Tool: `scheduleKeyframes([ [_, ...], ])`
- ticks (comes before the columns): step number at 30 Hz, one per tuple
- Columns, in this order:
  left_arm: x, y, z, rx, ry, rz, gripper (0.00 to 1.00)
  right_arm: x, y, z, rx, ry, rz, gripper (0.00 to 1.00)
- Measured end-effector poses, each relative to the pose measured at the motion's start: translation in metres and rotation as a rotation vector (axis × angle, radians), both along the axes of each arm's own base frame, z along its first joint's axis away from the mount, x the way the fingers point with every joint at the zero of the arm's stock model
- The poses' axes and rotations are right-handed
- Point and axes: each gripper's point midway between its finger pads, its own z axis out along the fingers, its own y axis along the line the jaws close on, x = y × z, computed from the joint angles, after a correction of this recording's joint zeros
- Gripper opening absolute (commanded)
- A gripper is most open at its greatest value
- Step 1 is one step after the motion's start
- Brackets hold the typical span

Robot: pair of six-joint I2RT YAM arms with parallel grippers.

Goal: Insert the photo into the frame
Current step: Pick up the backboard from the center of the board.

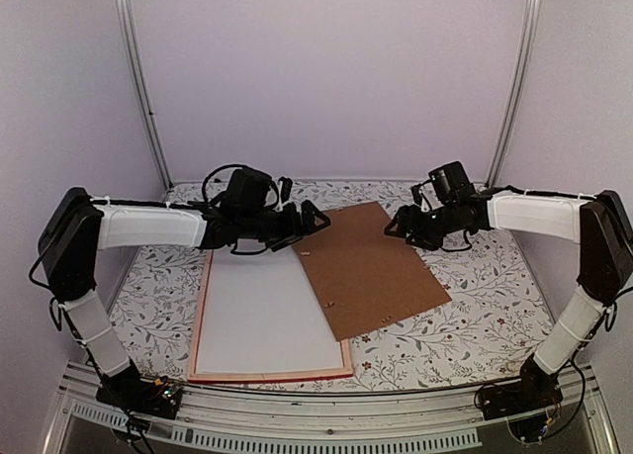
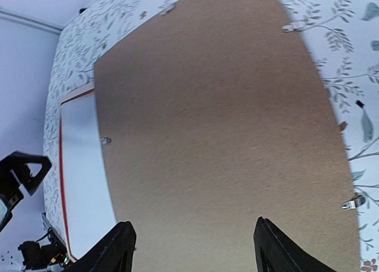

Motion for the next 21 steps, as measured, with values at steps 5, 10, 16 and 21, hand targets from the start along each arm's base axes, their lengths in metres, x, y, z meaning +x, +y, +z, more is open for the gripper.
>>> scheduleKeyframes([
  [5,-0.005,0.011,-0.042,0.067,0.066,0.017,0.99,0.024,-0.041,-0.047,-0.148,0.041,-0.07,0.75],
  [10,-0.009,0.014,-0.086,0.122,0.14,0.011,0.96,0.034,-0.055,-0.088,-0.26,0.084,-0.065,0.75],
  [16,-0.013,0.014,-0.11,0.147,0.187,0.0,0.94,0.046,-0.061,-0.102,-0.315,0.076,-0.05,0.75],
  [21,-0.013,0.012,-0.11,0.138,0.188,-0.003,0.93,0.049,-0.062,-0.104,-0.325,0.066,-0.037,0.74],
])
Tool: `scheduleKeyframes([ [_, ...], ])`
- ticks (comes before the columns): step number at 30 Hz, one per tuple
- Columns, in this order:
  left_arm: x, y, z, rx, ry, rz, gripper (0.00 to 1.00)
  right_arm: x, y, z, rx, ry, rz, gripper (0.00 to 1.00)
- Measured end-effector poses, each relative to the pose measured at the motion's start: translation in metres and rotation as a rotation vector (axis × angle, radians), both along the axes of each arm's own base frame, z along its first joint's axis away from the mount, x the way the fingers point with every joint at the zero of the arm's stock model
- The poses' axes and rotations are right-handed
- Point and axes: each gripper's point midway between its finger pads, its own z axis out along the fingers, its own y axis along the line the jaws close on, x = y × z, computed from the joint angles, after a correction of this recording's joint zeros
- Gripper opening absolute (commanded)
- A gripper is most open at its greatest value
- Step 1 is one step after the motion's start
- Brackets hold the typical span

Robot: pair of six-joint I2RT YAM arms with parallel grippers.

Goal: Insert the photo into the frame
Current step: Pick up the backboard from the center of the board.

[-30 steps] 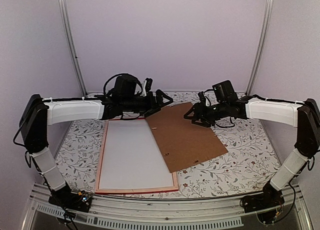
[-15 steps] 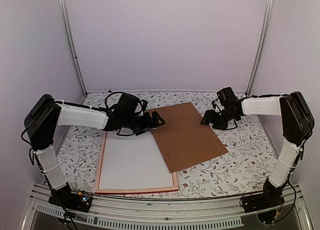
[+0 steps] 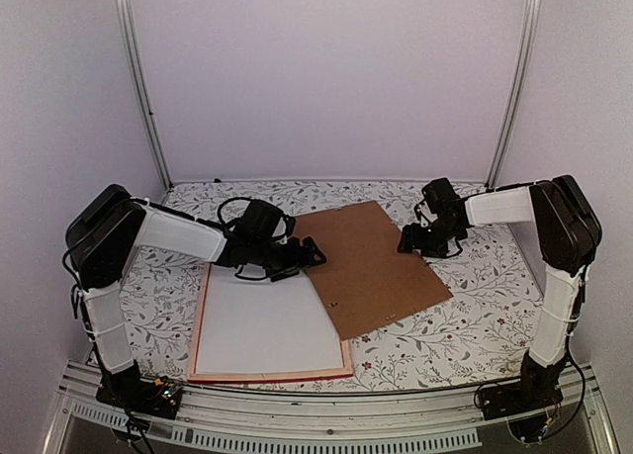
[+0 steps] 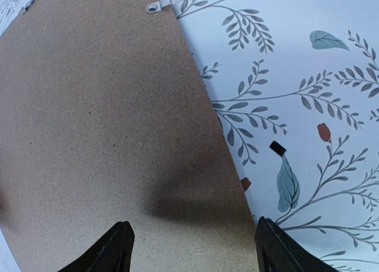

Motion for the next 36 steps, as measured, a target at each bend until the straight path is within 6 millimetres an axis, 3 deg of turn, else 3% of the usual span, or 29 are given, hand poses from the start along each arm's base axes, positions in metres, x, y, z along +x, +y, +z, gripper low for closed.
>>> scheduleKeyframes([
  [11,0.0,-0.006,0.004,-0.037,0.005,-0.005,0.91,-0.004,0.003,0.001,0.052,-0.022,0.023,0.71],
  [21,-0.004,0.001,-0.009,-0.028,0.032,0.024,0.93,-0.04,0.015,0.012,0.139,0.025,0.035,0.72],
  [27,-0.003,0.0,-0.008,-0.041,0.037,0.031,0.88,-0.032,0.006,0.026,0.112,-0.015,0.004,0.72],
  [30,-0.002,-0.003,-0.004,-0.062,0.032,0.027,0.85,-0.028,0.001,0.024,0.095,-0.02,-0.011,0.71],
  [36,-0.003,-0.009,-0.001,-0.102,0.046,0.02,0.76,-0.028,0.0,0.001,0.08,0.018,-0.013,0.69],
])
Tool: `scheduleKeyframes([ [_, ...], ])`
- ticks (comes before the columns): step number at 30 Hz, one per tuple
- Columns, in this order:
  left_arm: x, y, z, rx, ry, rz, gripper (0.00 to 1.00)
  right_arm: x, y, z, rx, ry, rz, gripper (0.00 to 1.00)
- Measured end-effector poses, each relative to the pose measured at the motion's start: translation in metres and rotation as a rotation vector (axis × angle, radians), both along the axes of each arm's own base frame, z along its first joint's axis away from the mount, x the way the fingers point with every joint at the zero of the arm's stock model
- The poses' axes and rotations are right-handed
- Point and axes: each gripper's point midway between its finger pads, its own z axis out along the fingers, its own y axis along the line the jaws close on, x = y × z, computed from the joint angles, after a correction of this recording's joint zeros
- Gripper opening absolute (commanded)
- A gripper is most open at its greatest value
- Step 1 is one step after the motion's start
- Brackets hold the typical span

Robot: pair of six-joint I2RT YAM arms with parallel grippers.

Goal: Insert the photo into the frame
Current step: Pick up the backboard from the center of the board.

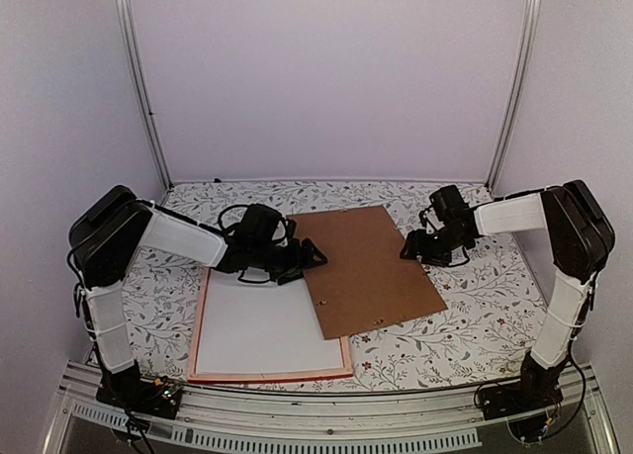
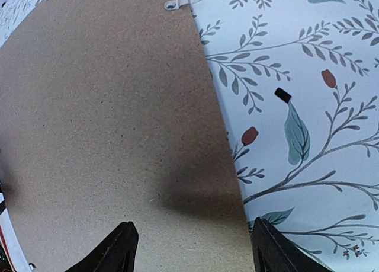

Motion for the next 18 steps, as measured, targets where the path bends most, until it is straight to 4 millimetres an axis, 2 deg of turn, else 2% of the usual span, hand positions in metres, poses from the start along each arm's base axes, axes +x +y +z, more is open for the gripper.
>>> scheduleKeyframes([
  [4,-0.0009,-0.0016,-0.0013,-0.031,0.012,-0.001,0.69,0.0003,0.0028,-0.0009,0.019,-0.006,0.005,0.68],
  [12,0.0028,0.0025,-0.0056,-0.119,0.036,0.027,0.47,-0.0006,0.004,-0.0002,0.065,-0.03,-0.003,0.66],
  [18,0.0087,0.0054,-0.0016,-0.17,0.034,0.051,0.35,-0.0047,0.0042,0.0006,0.08,-0.024,-0.026,0.66],
])
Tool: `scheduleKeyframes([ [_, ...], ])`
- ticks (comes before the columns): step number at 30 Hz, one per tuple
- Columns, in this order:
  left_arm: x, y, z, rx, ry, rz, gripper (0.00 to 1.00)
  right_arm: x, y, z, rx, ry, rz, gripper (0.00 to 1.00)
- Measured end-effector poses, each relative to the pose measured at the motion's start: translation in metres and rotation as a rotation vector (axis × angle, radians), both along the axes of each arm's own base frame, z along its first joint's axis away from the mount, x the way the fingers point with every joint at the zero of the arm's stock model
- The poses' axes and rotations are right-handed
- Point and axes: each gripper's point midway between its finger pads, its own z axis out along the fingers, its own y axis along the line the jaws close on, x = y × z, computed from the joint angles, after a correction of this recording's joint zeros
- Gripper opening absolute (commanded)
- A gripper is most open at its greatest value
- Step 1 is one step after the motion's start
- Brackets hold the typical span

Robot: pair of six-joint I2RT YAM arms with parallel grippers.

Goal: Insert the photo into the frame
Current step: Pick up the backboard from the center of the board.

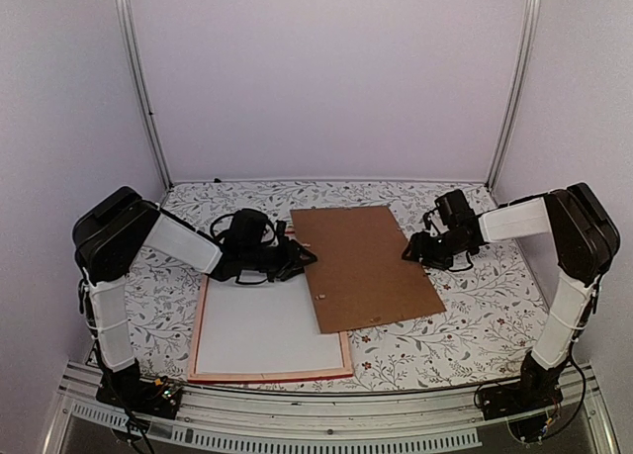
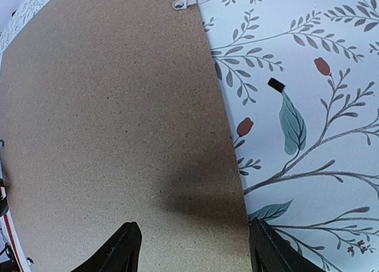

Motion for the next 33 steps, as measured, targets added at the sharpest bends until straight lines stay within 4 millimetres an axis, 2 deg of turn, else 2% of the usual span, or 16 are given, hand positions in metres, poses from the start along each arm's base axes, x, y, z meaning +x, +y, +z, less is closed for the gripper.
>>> scheduleKeyframes([
  [6,0.004,0.001,0.009,-0.05,-0.024,0.016,0.24,-0.003,0.002,0.0,0.006,0.008,-0.006,0.65],
  [13,0.003,-0.007,0.025,-0.122,-0.051,-0.019,0.17,-0.026,0.033,0.001,0.049,0.035,0.068,0.65],
  [15,0.002,-0.008,0.027,-0.131,-0.051,-0.023,0.17,-0.028,0.034,0.001,0.049,0.034,0.069,0.65],
  [22,0.001,-0.007,0.044,-0.145,-0.072,-0.034,0.35,-0.031,0.036,0.001,0.061,0.045,0.076,0.65],
  [28,0.0,-0.003,0.063,-0.134,-0.106,-0.04,0.36,-0.035,0.041,0.001,0.066,0.054,0.093,0.65],
  [33,0.0,0.0,0.058,-0.11,-0.091,-0.039,0.47,-0.035,0.041,0.001,0.065,0.054,0.096,0.65],
])
